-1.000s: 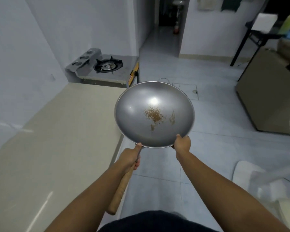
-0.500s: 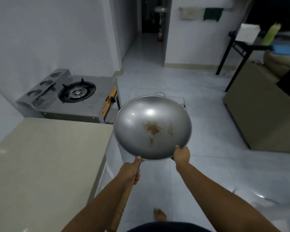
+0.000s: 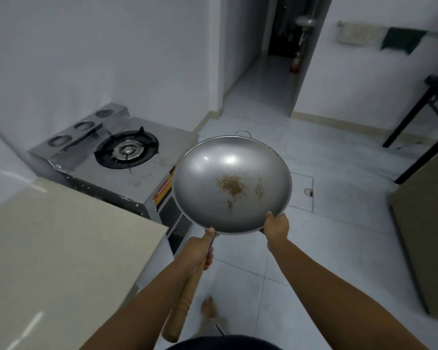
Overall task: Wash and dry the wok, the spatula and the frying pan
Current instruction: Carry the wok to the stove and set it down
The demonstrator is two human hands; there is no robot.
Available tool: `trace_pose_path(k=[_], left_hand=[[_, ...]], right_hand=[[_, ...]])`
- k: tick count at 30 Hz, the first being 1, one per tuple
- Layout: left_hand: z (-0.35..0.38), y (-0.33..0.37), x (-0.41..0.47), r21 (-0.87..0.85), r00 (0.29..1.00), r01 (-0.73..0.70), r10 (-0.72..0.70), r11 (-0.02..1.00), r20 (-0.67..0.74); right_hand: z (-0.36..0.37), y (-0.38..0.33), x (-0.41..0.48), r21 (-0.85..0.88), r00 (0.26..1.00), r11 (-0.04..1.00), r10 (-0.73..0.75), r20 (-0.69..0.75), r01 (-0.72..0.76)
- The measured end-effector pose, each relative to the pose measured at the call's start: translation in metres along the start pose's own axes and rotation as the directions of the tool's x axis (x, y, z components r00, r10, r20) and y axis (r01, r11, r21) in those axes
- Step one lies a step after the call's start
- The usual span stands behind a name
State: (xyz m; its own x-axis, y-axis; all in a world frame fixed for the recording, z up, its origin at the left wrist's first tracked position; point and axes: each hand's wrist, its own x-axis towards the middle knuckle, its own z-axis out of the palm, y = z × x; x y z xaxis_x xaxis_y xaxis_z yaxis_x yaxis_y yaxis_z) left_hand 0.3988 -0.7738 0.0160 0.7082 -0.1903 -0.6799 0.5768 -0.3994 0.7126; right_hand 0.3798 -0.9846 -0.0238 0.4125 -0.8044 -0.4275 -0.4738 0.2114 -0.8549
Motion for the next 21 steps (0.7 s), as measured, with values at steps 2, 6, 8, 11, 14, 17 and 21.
trace_pose_path(k=[2, 6, 8, 11, 14, 17, 21], left_hand=[[-0.002, 0.020, 0.024, -0.017, 1.000, -0.009, 0.009, 1.000, -0.022], [-0.009, 0.068, 0.072, -0.046, 0.997, -0.037, 0.034, 0.998, -0.070], [-0.011, 0.093, 0.092, -0.038, 0.995, -0.064, 0.061, 0.997, -0.080], [-0.014, 0.125, 0.120, -0.061, 0.990, -0.076, 0.068, 0.995, -0.120], [-0.018, 0.150, 0.143, -0.122, 0.987, -0.086, 0.068, 0.989, -0.146], [-0.026, 0.171, 0.165, -0.182, 0.972, -0.130, 0.088, 0.975, -0.219], [-0.040, 0.200, 0.184, -0.246, 0.948, -0.174, 0.095, 0.953, -0.304]], right_hand=[[0.020, -0.022, 0.024, 0.007, 0.999, 1.000, -0.027, 0.031, 0.027], [0.063, -0.067, 0.073, 0.007, 0.996, 0.999, -0.052, 0.078, 0.052], [0.084, -0.091, 0.096, 0.010, 0.992, 0.998, -0.067, 0.103, 0.066], [0.111, -0.126, 0.126, -0.020, 0.987, 0.994, -0.108, 0.116, 0.111], [0.139, -0.153, 0.149, -0.029, 0.979, 0.990, -0.134, 0.152, 0.140], [0.173, -0.179, 0.169, -0.031, 0.967, 0.986, -0.152, 0.205, 0.162], [0.227, -0.214, 0.190, -0.044, 0.931, 0.977, -0.187, 0.312, 0.210]])
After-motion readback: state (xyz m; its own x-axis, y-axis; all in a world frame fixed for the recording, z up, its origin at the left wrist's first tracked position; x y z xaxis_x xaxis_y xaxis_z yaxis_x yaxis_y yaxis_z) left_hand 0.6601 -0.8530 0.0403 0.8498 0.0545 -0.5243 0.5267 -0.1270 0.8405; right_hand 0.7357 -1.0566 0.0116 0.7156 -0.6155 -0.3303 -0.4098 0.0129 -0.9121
